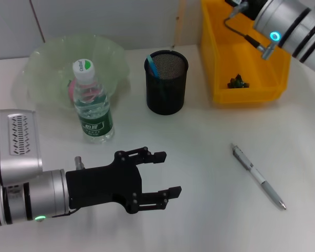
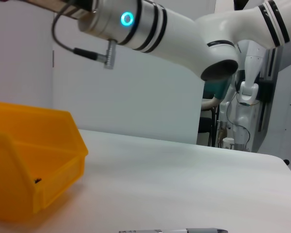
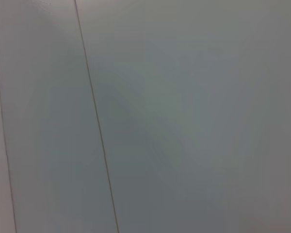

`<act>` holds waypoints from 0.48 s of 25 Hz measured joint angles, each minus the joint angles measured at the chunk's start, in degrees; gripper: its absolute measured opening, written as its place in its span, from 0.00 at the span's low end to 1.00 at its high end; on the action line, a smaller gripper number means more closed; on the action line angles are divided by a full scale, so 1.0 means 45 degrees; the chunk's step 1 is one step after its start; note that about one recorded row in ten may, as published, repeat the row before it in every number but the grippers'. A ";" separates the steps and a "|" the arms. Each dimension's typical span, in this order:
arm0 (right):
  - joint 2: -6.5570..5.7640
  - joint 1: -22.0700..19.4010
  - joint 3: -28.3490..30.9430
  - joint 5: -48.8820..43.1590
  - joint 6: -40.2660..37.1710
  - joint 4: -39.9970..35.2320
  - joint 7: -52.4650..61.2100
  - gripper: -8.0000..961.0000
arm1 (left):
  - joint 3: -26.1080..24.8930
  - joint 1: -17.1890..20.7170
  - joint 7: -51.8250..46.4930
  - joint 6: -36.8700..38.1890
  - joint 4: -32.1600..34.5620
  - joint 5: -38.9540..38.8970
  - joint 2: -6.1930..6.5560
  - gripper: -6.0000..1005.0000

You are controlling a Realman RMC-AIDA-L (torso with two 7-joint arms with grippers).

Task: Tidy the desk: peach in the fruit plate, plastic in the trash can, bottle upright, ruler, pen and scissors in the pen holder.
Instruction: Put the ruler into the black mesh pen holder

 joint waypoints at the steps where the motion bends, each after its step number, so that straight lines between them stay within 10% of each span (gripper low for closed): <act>1: 0.0003 0.0031 -0.0083 -0.0017 0.0125 0.0028 -0.0008 0.41 | 0.0000 -0.0016 0.0012 0.0000 -0.0004 -0.0010 0.0000 0.78; 12: 0.0008 0.0153 -0.1027 -0.0054 0.1200 0.0368 -0.0069 0.41 | 0.0000 0.0063 0.0018 0.0000 -0.0006 -0.0030 0.0000 0.78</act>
